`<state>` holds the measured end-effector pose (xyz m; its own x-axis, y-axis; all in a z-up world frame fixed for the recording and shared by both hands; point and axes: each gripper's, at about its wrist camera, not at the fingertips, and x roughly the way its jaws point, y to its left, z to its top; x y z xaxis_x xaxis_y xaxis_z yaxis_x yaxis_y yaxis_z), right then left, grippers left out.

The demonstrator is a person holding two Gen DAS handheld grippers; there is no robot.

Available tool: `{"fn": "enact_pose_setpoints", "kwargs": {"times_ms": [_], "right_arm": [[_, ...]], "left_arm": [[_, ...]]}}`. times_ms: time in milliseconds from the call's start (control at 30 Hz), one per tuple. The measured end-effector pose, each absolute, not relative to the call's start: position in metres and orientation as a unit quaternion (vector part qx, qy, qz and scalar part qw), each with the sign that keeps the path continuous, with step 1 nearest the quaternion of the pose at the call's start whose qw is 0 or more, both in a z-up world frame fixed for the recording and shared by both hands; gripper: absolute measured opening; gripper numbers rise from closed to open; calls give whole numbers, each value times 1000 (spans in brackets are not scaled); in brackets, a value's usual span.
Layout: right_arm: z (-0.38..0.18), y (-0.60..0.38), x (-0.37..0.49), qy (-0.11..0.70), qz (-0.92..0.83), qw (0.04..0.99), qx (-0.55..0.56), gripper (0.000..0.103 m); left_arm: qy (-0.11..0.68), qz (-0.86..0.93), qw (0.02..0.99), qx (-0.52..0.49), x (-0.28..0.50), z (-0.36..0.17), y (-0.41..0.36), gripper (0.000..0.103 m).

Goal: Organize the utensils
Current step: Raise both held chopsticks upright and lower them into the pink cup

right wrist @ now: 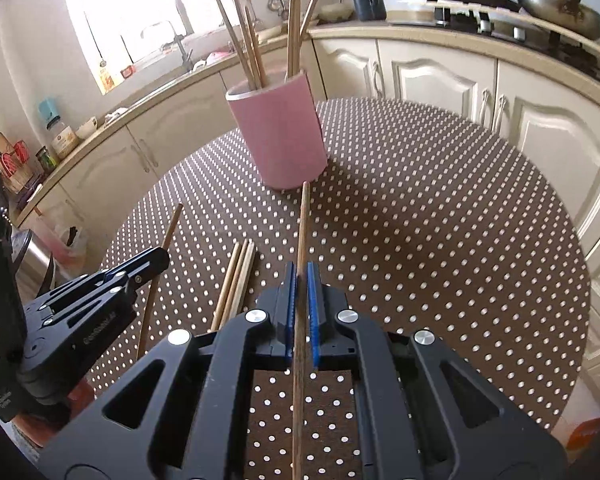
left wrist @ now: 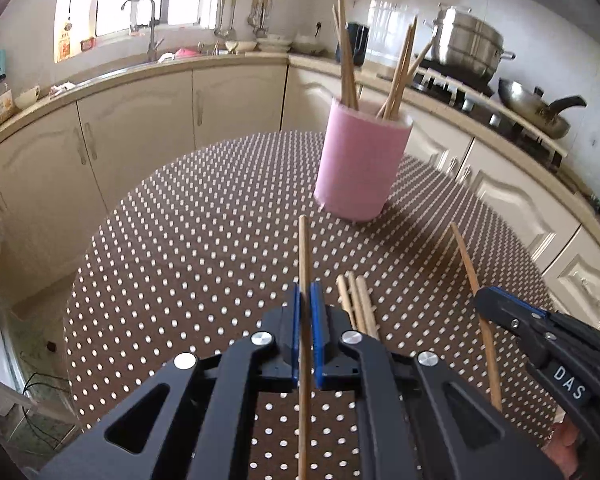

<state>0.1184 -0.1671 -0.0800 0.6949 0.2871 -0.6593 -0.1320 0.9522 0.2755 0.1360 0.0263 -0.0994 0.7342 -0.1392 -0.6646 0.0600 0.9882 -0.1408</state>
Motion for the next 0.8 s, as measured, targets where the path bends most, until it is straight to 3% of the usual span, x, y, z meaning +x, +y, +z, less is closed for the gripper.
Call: {"fn": "enact_pose_setpoints", "kwargs": {"times_ms": [800], "right_arm": [[-15, -171, 111, 287, 96, 949, 85, 6]], "left_arm": [[256, -63, 962, -63, 119, -25, 24, 6]]}}
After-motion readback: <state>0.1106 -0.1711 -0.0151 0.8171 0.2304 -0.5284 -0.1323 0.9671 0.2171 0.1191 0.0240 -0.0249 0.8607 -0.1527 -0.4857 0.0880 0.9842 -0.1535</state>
